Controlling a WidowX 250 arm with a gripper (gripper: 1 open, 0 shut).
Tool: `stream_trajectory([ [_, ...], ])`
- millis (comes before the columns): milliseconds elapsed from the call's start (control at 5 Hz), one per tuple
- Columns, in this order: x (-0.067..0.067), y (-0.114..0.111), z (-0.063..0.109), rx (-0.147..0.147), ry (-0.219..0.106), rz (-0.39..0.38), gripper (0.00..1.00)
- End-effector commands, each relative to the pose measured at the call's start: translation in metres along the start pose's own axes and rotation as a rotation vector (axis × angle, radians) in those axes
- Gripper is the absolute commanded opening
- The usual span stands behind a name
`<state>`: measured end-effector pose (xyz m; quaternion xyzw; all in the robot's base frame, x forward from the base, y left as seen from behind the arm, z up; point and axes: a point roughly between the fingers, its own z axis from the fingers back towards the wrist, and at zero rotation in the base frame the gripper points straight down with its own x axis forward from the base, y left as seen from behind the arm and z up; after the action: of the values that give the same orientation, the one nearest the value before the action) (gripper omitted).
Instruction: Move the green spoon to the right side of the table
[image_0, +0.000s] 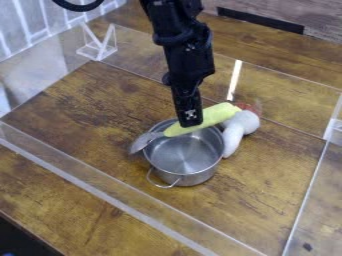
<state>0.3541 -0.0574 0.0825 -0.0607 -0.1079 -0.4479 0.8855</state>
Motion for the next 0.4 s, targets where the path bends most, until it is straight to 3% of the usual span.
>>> stream_trajectory([
  [0, 0.0113, 0.0032, 0.0206, 0.052, -0.057, 0.005, 0.0],
  [200, 0.0127, 0.0008, 0.0212, 0.05, -0.063, 0.03, 0.0],
])
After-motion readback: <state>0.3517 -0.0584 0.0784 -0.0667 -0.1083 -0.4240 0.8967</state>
